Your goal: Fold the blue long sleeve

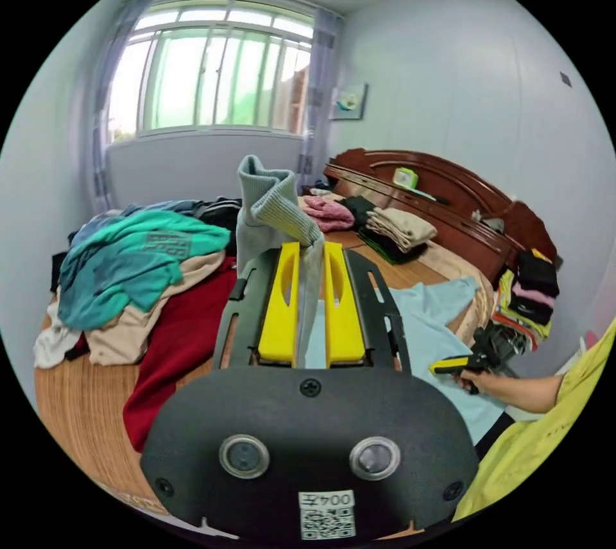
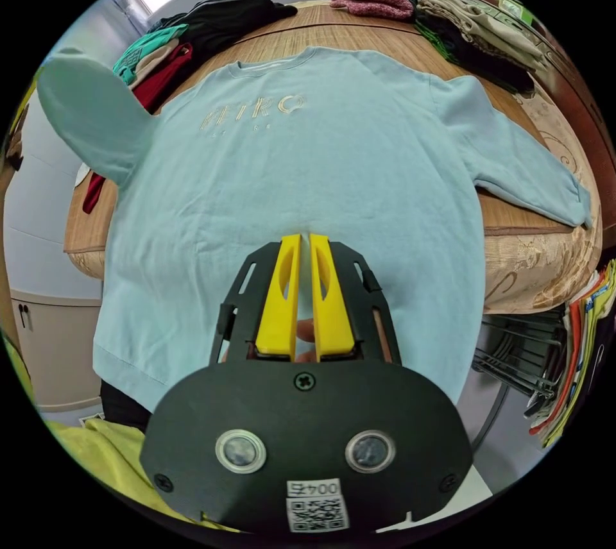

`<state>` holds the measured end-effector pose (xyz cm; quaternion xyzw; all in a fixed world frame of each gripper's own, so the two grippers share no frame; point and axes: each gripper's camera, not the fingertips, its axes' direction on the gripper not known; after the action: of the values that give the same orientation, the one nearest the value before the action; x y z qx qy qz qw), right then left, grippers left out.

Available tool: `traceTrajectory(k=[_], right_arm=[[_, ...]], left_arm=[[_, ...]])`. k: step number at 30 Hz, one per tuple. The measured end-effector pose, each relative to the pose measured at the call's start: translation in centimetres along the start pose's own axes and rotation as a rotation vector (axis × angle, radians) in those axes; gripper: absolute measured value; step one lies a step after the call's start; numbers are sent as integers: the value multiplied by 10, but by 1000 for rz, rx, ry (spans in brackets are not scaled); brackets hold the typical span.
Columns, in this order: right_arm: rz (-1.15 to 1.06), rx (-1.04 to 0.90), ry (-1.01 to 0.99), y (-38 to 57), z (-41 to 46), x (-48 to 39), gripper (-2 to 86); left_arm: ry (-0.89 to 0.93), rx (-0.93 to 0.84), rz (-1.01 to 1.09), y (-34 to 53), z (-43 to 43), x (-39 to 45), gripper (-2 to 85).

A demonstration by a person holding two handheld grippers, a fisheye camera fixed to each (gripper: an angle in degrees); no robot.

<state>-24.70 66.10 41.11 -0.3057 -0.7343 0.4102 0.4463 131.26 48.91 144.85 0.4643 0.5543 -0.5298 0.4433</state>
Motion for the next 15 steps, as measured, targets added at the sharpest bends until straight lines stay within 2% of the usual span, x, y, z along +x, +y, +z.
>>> traceTrajectory(k=[5,9,13,15], right_arm=[[22,0,-47,-2,-9,25,25],[53,-1,-109,-3,-16,52,22],[57,0,-124,-4,-25,71,27],[44,1,-99,-5,-30,74,32]], left_arm=[[134,-100,126,7,89,125,83],[328,-239,103,55,172,212,133],[341,-325,114,96,199,267,141],[264,-379,161,122,196,283,143]])
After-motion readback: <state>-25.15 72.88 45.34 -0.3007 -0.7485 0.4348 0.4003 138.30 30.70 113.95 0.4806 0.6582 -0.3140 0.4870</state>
